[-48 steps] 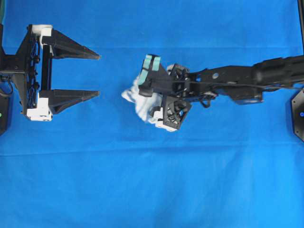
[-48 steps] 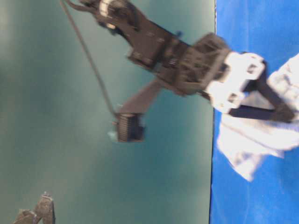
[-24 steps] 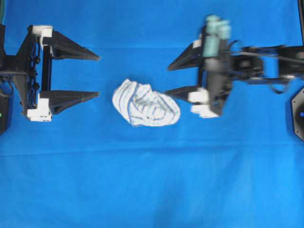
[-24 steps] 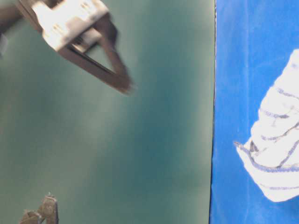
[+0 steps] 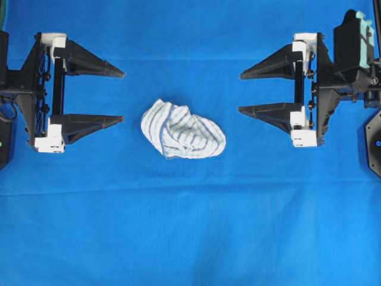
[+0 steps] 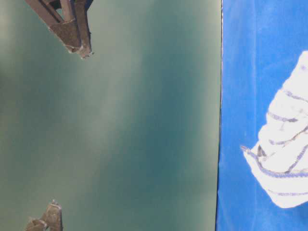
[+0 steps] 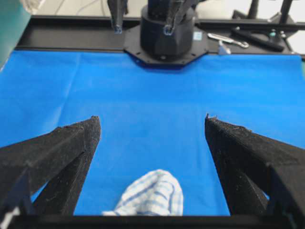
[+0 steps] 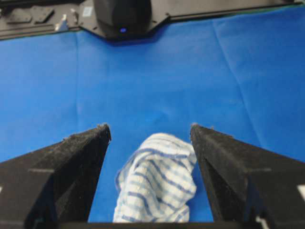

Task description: Hand over the towel.

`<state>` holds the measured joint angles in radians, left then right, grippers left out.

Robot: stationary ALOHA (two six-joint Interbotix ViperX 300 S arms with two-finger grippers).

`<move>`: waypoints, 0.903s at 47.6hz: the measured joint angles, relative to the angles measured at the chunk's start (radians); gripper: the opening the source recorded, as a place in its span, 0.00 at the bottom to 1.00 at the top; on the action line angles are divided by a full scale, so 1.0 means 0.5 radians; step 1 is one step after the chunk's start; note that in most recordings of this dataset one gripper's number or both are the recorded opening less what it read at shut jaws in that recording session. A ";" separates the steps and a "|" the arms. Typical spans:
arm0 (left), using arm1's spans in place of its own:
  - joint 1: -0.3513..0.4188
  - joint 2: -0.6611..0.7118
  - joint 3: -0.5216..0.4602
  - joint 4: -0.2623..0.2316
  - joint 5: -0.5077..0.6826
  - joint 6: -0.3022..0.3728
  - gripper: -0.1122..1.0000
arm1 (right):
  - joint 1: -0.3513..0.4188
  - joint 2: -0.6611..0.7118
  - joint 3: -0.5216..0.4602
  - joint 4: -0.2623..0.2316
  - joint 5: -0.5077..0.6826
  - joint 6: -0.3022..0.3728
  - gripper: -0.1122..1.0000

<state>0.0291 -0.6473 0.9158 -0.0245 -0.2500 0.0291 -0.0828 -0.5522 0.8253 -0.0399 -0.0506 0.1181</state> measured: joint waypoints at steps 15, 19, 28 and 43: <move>0.000 -0.445 0.156 0.000 0.331 0.021 0.94 | 0.000 -0.405 0.193 0.000 0.147 -0.015 0.73; 0.000 -0.574 0.239 0.000 0.380 0.025 0.93 | 0.003 -0.601 0.328 -0.006 0.150 -0.015 0.73; -0.003 -0.905 0.518 0.000 0.396 0.028 0.93 | 0.003 -1.025 0.660 -0.012 0.156 -0.015 0.73; -0.003 -1.384 0.948 0.000 0.390 0.028 0.92 | 0.000 -1.396 1.092 -0.012 0.120 -0.012 0.73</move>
<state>0.0276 -1.3392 1.3898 -0.0245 -0.0552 0.0430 -0.0828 -1.2502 1.3714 -0.0460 0.0092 0.1120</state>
